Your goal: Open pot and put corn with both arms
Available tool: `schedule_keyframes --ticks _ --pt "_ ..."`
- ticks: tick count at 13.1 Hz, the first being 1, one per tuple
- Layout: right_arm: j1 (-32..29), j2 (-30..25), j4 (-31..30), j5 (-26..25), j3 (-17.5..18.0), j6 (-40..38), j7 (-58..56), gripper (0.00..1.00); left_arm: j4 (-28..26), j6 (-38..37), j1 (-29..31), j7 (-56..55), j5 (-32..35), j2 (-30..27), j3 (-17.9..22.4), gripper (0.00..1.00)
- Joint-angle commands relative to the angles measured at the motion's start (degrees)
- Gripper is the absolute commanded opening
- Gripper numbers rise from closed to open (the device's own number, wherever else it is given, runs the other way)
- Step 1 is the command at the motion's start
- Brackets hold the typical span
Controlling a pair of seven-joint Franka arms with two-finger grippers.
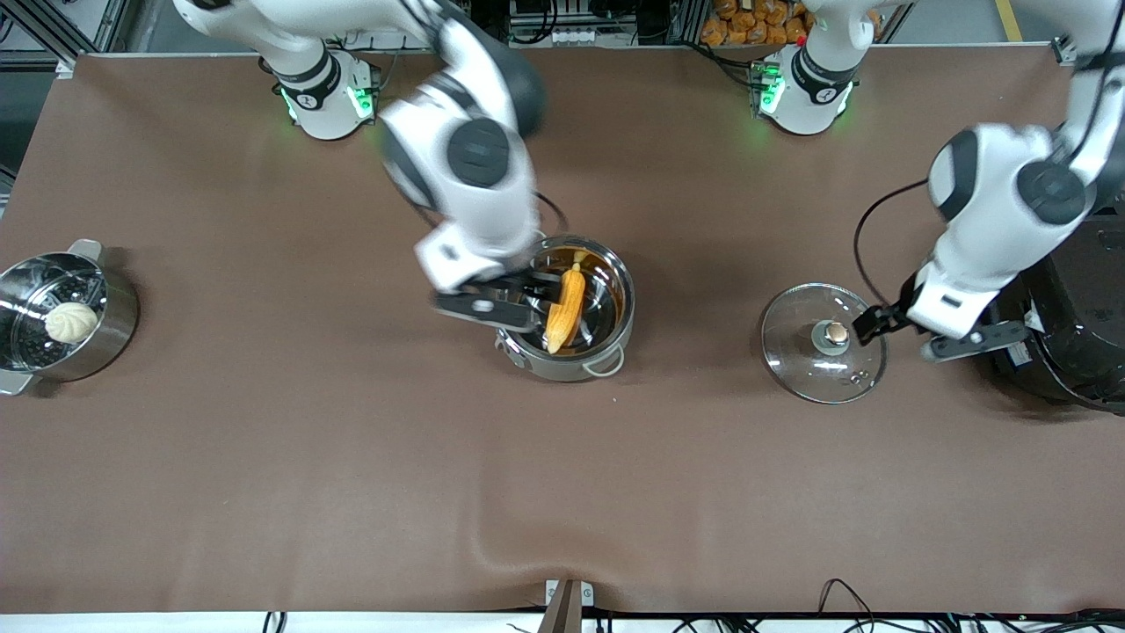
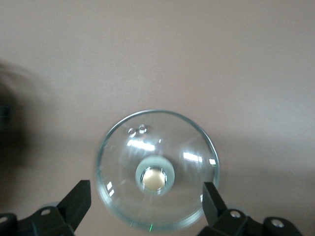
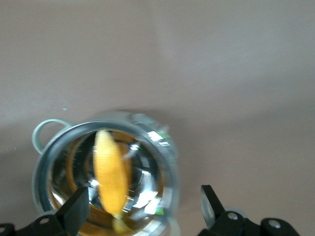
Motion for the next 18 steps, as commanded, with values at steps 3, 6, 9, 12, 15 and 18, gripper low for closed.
schedule_keyframes --ticks 3,6,9,12,15,18 --pt "-13.64 -16.09 -5.89 1.93 0.87 -12.05 -17.96 1.00 18.49 -22.84 -0.06 4.95 1.16 1.37 -2.45 1.00" --pt "-24.45 -21.99 -6.23 2.63 0.70 -16.02 -31.40 1.00 20.95 -25.05 0.03 4.95 0.91 0.05 -2.98 1.00" --pt "-29.05 -26.04 -10.10 2.55 -3.93 -15.77 -44.07 1.00 23.86 -27.51 0.03 4.95 0.64 -0.04 -3.50 1.00" --pt "-29.49 -27.19 -10.45 1.76 -10.54 -15.59 -52.52 1.00 23.77 -29.10 0.12 4.25 0.46 -2.23 -4.38 1.00" --pt "-29.49 -29.29 -15.54 1.49 -11.70 -13.75 -53.86 1.00 23.86 -30.59 0.21 4.33 0.55 -2.85 -4.82 1.00" --pt "-29.23 -29.83 -16.34 1.84 -11.70 -13.13 -53.51 1.00 23.77 -32.35 0.12 4.42 0.46 -3.56 -4.74 1.00"
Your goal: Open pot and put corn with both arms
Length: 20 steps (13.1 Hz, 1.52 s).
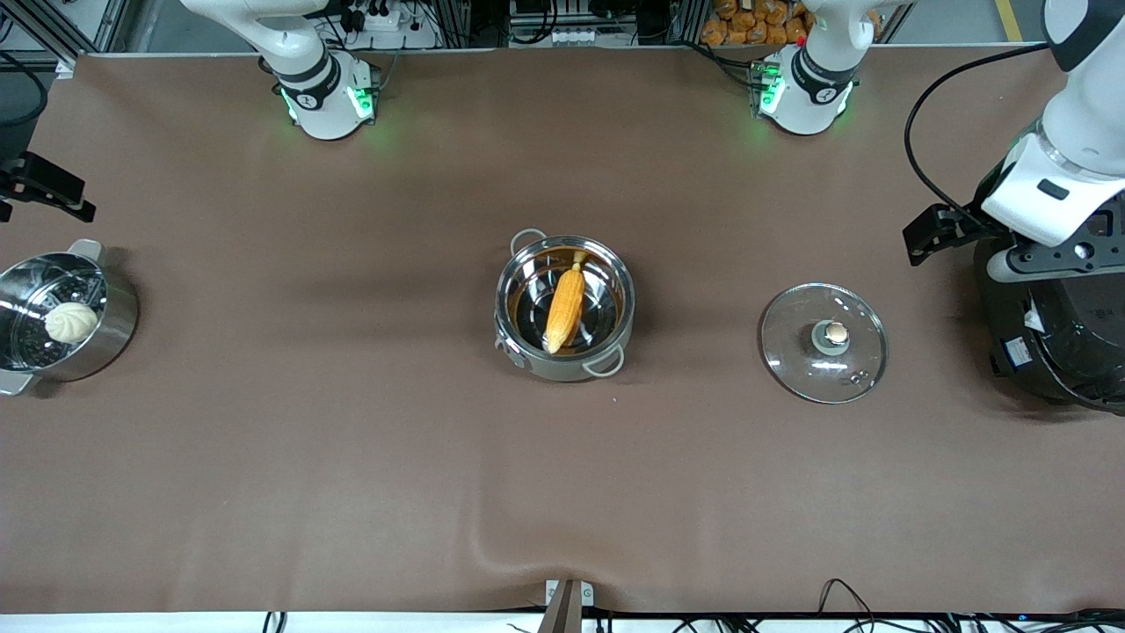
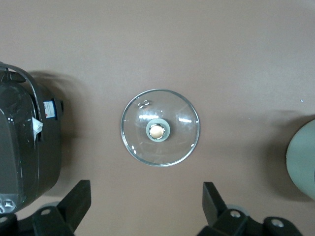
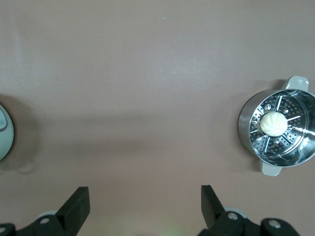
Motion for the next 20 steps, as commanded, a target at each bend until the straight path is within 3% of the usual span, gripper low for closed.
schedule_keyframes --ticks 1,5,8,12,20 --pt "-0.10 -2.63 -2.99 0.45 0.23 3.49 -0.25 1.00 0.26 -2.26 0.35 0.63 -0.06 -1.00 -0.29 1.00" --pt "0.07 -2.63 -2.91 0.97 0.31 3.78 -0.25 1.00 0.17 -2.00 -0.53 0.72 -2.35 -1.61 0.67 1.00" --pt "0.25 -2.54 -2.99 1.06 0.31 3.25 -0.08 1.00 -0.09 -1.56 -9.03 0.10 -2.44 -1.70 8.56 1.00" --pt "-0.01 -2.37 -2.99 1.06 0.31 2.81 0.01 1.00 -0.27 -1.47 -15.11 -0.34 -2.44 -1.70 13.76 1.00" --pt "-0.36 -2.01 -4.22 0.97 0.31 1.14 0.72 1.00 -0.18 -1.47 -14.59 -0.25 -2.44 -1.70 13.33 1.00"
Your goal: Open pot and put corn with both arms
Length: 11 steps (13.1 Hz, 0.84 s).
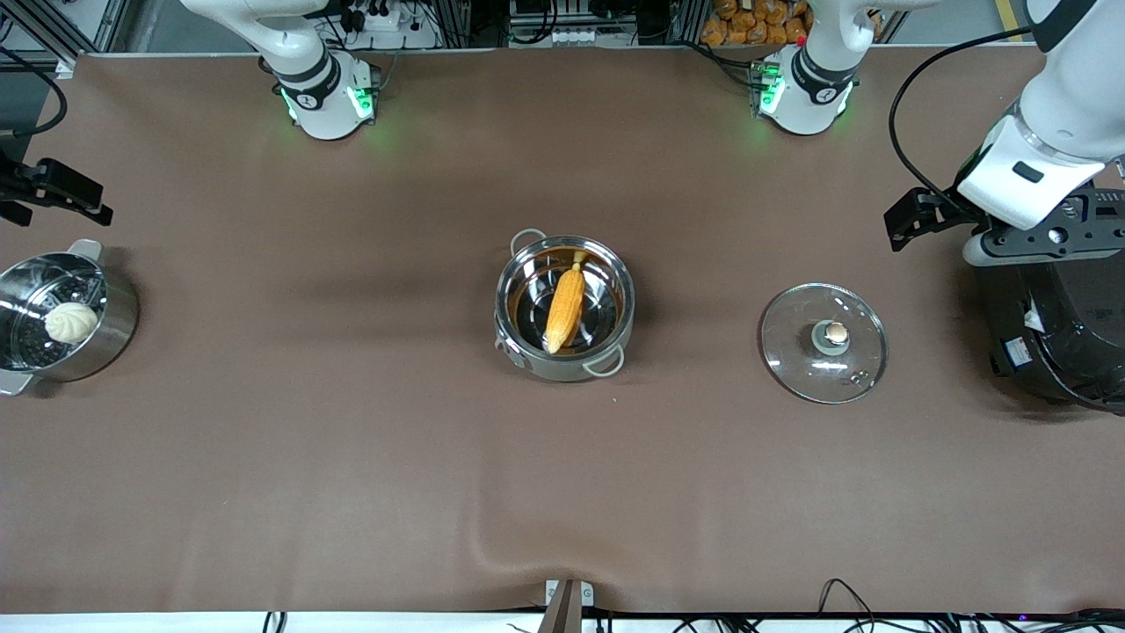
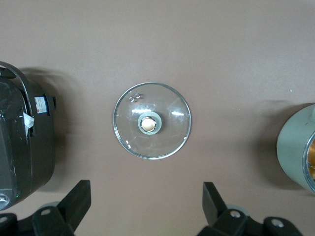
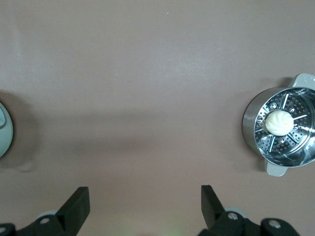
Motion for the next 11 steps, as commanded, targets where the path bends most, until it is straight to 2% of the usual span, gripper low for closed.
schedule_keyframes --ticks 1,5,7,11 --pt "-1.20 -1.18 -1.35 0.89 0.36 -0.57 1.59 1.00 -0.28 -0.43 -0.10 -0.07 -1.02 -0.91 0.43 1.00" --pt "-2.43 -1.18 -1.35 1.07 1.50 -1.02 3.09 1.00 -0.37 -0.43 -0.28 -0.25 -0.93 -0.55 0.35 1.00" --pt "-4.89 -1.01 -1.27 1.42 3.95 -1.10 3.18 1.00 -0.28 -0.43 -0.54 -0.25 -1.02 -0.55 0.35 1.00" --pt "-4.63 -0.92 -1.27 1.42 4.14 -0.49 3.36 1.00 -0.02 -0.43 -0.37 -0.07 -1.02 -0.73 0.35 1.00"
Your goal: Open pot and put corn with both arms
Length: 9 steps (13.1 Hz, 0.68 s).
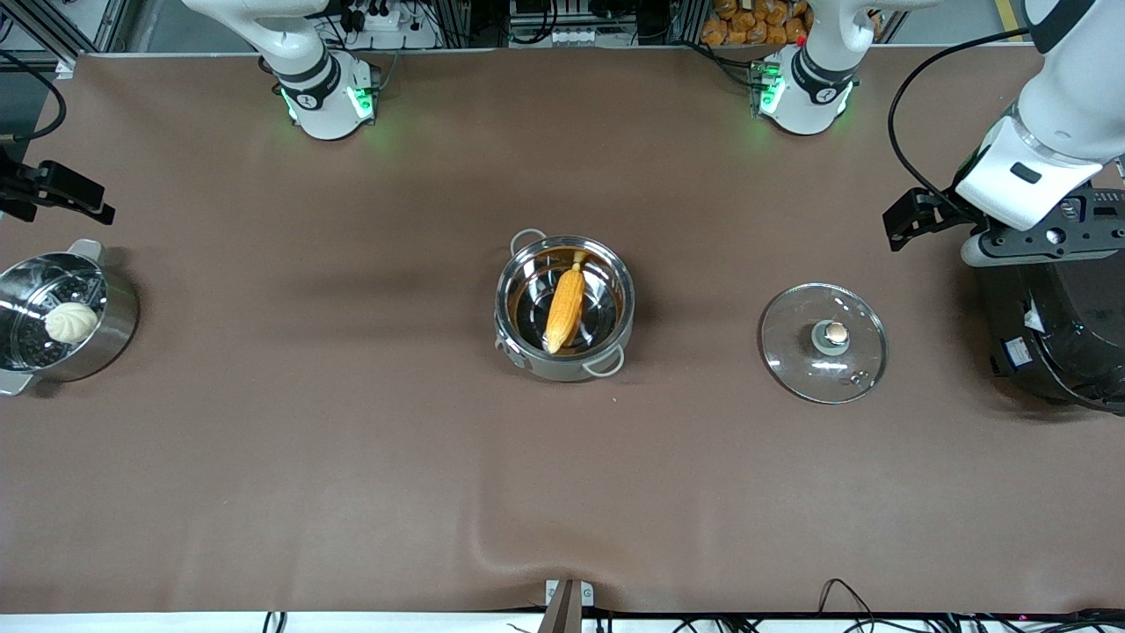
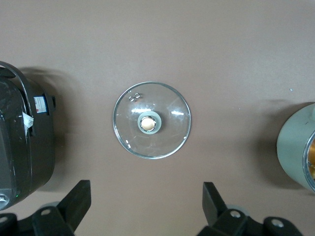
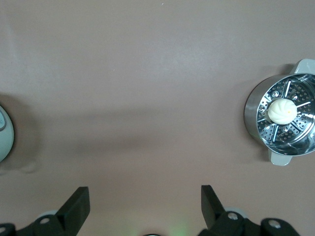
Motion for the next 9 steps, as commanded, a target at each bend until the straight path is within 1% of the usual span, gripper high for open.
schedule_keyframes --ticks 1,9 --pt "-1.52 -0.83 -0.94 1.02 1.42 0.52 0.88 1.00 0.02 -0.43 -0.11 -0.07 -1.02 -0.73 0.25 1.00" --pt "-1.43 -0.66 -0.94 1.11 1.42 0.43 0.88 1.00 0.28 -0.87 0.33 1.25 -0.84 -0.91 0.78 1.00"
